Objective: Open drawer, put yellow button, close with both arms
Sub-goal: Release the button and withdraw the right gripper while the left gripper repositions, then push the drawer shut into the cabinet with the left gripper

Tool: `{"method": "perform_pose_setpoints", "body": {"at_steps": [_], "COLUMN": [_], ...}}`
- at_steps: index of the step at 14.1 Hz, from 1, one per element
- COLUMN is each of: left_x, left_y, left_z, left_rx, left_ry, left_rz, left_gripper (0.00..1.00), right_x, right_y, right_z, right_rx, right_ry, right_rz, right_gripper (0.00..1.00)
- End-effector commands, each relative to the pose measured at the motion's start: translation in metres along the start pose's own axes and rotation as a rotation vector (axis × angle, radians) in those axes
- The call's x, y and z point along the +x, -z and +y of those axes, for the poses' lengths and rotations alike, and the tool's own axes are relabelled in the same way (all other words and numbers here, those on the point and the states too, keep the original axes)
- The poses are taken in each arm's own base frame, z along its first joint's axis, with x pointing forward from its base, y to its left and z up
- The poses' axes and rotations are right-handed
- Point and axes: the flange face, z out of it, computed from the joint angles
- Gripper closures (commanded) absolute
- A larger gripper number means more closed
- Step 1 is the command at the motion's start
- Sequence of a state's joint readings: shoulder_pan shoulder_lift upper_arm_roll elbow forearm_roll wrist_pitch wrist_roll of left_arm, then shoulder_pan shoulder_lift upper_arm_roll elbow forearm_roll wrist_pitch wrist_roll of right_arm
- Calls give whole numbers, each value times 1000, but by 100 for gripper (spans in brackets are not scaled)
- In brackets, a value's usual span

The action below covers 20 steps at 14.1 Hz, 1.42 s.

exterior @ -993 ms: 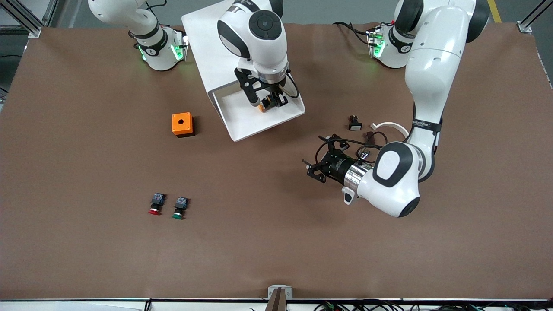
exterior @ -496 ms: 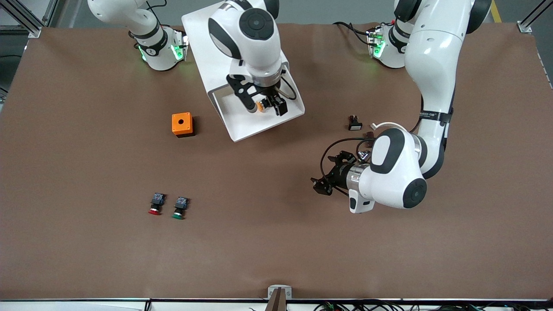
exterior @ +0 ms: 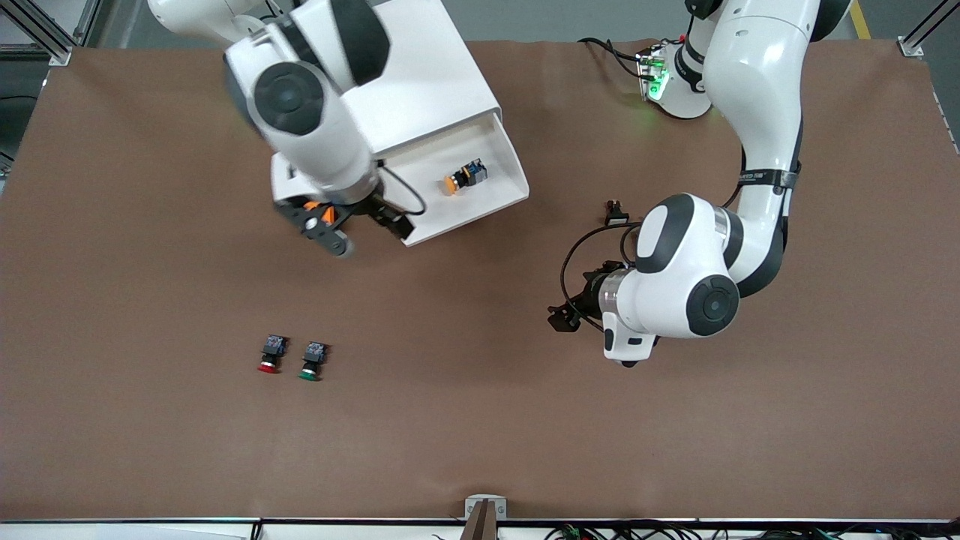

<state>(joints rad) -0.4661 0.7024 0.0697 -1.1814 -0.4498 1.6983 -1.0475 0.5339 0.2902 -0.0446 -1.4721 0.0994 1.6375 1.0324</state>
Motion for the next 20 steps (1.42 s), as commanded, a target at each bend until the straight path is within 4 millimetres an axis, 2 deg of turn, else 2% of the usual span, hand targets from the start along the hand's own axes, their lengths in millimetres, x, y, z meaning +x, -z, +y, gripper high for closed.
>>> {"method": "perform_pose_setpoints", "body": {"at_steps": [1,2,3,5,8,11,12,13,16,19,20], "left_x": [-25,-43,-55,-83,-119,-150,-154,-164,-171,-193,-206], "left_y": [7,9,4,-9,-33,-54,-56,-61,-67,-74,-79], "left_z": [2,6,11,22,33,37,38,39,40,43,44], "left_rx": [33,51,58,84,121,139,138,135,138,130,128], "left_ry": [-62,-85,-109,-178,-245,-294,-303,-320,-317,-303,-295], "left_rz": [89,137,169,257,332,309,301,276,267,257,259], "left_gripper": [1,1,1,1,1,1,1,1,1,1,1], "right_x": [59,82,109,150,186,199,203,205,215,220,223], "right_y": [22,29,32,39,60,69,69,68,67,66,66], "right_z": [59,84,111,158,211,235,241,243,258,266,270], "right_rx": [-15,-6,-2,-1,-34,-102,-121,-125,-117,-94,-86], "right_ry": [157,208,260,367,458,471,483,493,475,466,459], "right_rz": [-32,-41,-54,-55,-34,-20,-15,-16,-22,-24,-24], "right_gripper": [0,0,0,0,0,0,0,0,0,0,0]}}
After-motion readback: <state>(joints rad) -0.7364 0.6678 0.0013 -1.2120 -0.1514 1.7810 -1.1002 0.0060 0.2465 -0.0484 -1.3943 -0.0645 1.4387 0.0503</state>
